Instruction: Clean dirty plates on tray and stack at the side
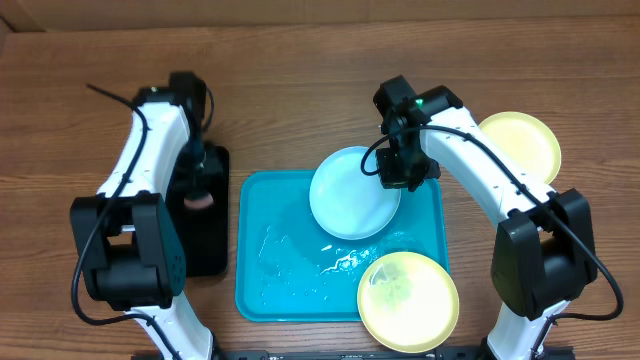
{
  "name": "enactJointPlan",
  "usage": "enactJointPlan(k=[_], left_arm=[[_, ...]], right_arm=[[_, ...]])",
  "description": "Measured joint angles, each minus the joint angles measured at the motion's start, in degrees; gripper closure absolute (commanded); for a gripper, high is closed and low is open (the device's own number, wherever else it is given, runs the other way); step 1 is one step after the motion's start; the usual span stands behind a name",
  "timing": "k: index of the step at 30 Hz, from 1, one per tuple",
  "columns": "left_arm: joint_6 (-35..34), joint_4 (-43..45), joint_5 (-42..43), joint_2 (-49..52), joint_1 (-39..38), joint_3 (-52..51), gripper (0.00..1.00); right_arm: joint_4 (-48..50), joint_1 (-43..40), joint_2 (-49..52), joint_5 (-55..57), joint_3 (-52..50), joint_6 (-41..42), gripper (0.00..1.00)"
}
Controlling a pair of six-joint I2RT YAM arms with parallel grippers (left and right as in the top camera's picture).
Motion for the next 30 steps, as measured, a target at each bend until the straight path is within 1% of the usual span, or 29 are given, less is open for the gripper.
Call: enactJointPlan(k=[3, 6, 13, 18, 22, 30], left_arm=[[-0.1, 3.7, 1.0, 0.0, 0.7, -5.2, 0.96], [-0.1, 6.1, 2.3, 0.0, 1.9, -8.2, 0.96], [0.0, 7.5, 3.0, 0.0, 2.6, -9.4, 0.96], [0.0, 7.5, 3.1, 0.0, 2.6, -9.4, 0.96], [0.0, 7.5, 3.2, 0.0, 2.6, -9.4, 0.96], [0.0, 7.5, 3.2, 0.0, 2.6, -9.4, 0.96]], right_arm=[[-1.4, 2.1, -0.1, 3.3, 1.0, -0.3, 0.96], [-2.0, 5.4, -0.1, 6.5, 1.1, -0.5, 0.96], [-2.6, 14.9, -0.1, 14.9, 1.2, 0.0, 0.96], [-4.7, 19.9, -0.1, 20.5, 2.3, 0.9, 0.96], [-6.3, 21.8, -0.1, 24.1, 4.8, 1.4, 0.96], [-9.4, 22.1, -0.1, 31.7, 11.4, 1.8, 0.96]])
